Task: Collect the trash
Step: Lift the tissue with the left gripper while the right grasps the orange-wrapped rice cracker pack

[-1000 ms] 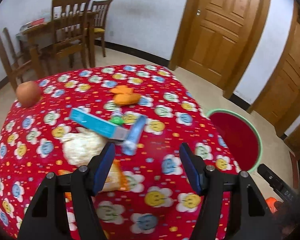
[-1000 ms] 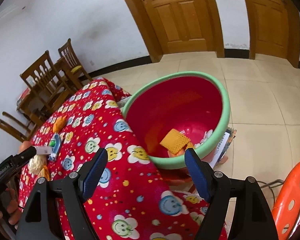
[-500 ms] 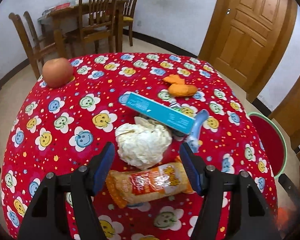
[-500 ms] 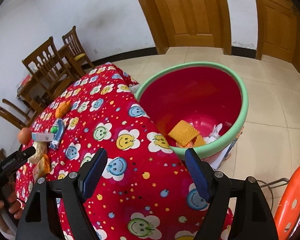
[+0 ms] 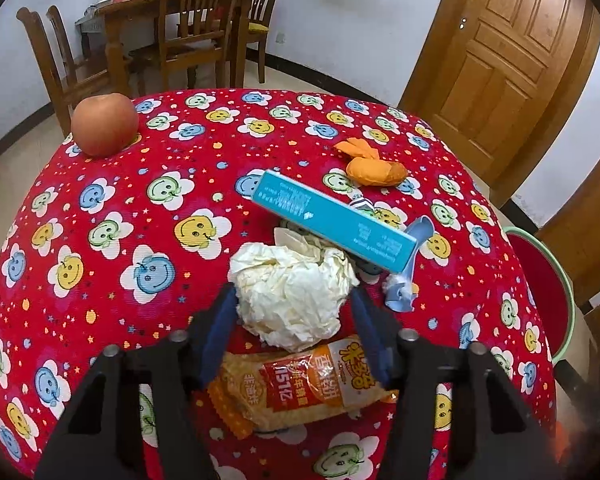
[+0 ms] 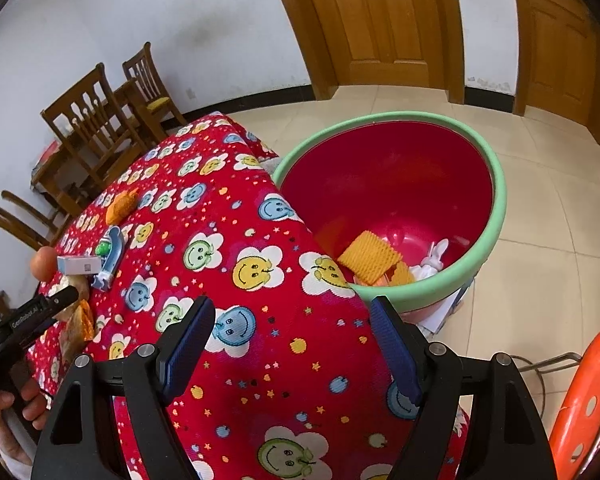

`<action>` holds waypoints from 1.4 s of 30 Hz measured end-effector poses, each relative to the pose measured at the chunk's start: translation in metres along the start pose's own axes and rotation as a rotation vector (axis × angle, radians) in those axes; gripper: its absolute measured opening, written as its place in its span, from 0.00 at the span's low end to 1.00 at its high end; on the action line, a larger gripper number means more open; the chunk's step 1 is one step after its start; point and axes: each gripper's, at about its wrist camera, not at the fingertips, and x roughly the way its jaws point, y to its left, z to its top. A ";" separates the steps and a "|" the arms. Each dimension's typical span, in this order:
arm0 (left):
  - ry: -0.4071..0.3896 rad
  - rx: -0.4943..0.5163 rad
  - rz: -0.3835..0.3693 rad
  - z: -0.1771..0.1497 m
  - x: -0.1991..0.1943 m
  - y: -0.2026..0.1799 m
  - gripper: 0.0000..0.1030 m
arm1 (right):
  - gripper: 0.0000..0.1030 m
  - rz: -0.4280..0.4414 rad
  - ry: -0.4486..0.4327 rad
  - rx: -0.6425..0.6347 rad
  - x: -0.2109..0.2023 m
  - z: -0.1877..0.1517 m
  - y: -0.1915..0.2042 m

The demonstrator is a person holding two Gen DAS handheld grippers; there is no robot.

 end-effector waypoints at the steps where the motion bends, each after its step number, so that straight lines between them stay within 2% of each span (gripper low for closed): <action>1: -0.004 -0.003 -0.003 0.000 -0.001 0.001 0.51 | 0.78 0.002 0.003 0.002 0.000 -0.001 0.000; 2: -0.006 -0.006 -0.008 0.000 -0.003 0.002 0.48 | 0.78 0.004 0.003 0.001 0.000 -0.001 0.001; 12: -0.053 -0.026 -0.017 -0.003 -0.032 0.013 0.47 | 0.78 0.032 -0.016 -0.042 -0.009 -0.003 0.019; 20: -0.100 -0.049 0.012 -0.010 -0.064 0.034 0.47 | 0.78 0.080 -0.024 -0.129 -0.013 -0.004 0.056; 34: -0.123 -0.142 0.095 -0.029 -0.093 0.094 0.47 | 0.78 0.176 0.041 -0.285 0.002 -0.023 0.137; 37: -0.128 -0.161 0.099 -0.033 -0.097 0.104 0.47 | 0.85 0.203 0.062 -0.305 0.008 -0.028 0.153; 42: -0.129 -0.181 0.091 -0.040 -0.099 0.115 0.47 | 0.85 0.229 0.096 -0.349 0.020 -0.037 0.179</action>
